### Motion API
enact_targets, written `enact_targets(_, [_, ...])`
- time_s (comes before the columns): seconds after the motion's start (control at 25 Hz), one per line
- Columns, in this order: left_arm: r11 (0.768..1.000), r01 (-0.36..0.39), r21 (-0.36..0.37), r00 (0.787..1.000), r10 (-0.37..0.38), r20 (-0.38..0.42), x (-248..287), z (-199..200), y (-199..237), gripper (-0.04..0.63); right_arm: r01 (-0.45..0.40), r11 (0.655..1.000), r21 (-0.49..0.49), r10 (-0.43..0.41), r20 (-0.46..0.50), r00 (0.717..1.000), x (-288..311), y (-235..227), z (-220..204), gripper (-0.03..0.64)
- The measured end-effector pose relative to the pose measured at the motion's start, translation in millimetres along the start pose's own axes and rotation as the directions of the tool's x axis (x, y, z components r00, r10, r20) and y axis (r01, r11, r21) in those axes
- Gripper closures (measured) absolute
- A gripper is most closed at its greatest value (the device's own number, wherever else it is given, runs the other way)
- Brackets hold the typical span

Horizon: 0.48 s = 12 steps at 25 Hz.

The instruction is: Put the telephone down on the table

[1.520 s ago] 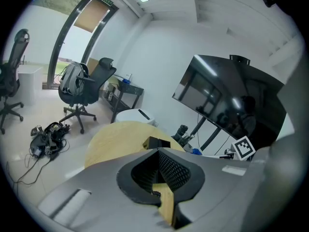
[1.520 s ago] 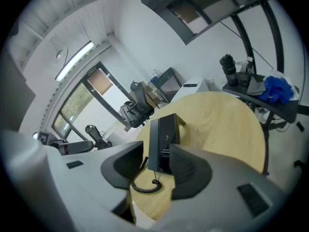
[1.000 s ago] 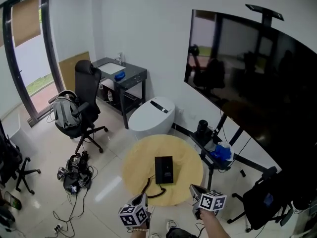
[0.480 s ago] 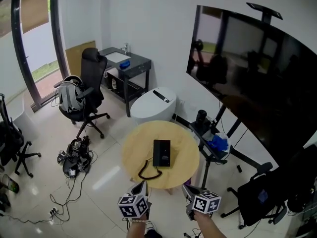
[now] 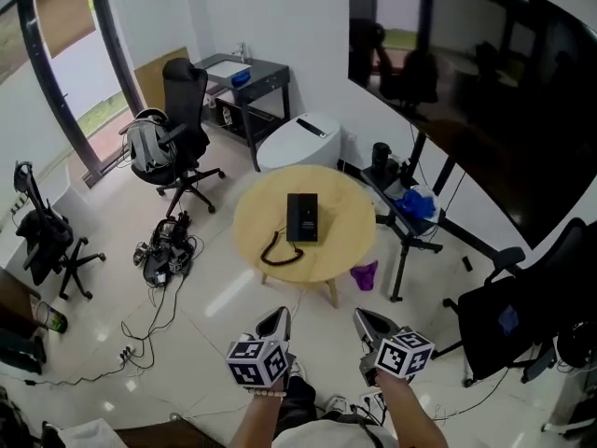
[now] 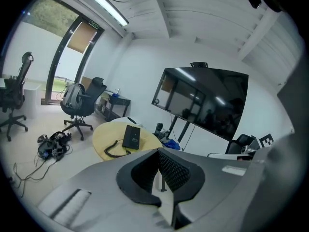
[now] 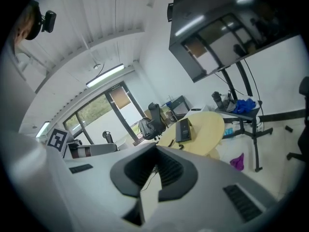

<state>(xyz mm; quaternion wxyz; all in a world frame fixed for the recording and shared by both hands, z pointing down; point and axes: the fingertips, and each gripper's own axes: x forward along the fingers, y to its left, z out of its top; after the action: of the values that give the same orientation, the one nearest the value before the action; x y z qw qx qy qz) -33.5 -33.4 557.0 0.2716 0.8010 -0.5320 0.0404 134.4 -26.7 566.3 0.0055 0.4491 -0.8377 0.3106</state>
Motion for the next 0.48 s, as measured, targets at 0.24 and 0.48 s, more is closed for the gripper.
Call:
enact_targets(0.24, [0.999, -0.024, 0.028, 1.0, 0.024, -0.003, -44, -22, -35, 0.607, -0.057, 0.998, 0.007, 0.058, -0.03, 0.998, -35, 20, -30, 0.606])
enact_targets(0.48, [0.999, 0.004, 0.048, 0.999, -0.002, -0.032, -50, -35, -48, 0.607, -0.074, 0.997, -0.004, 0.074, -0.019, 0.997, -46, 38, -37, 0.607])
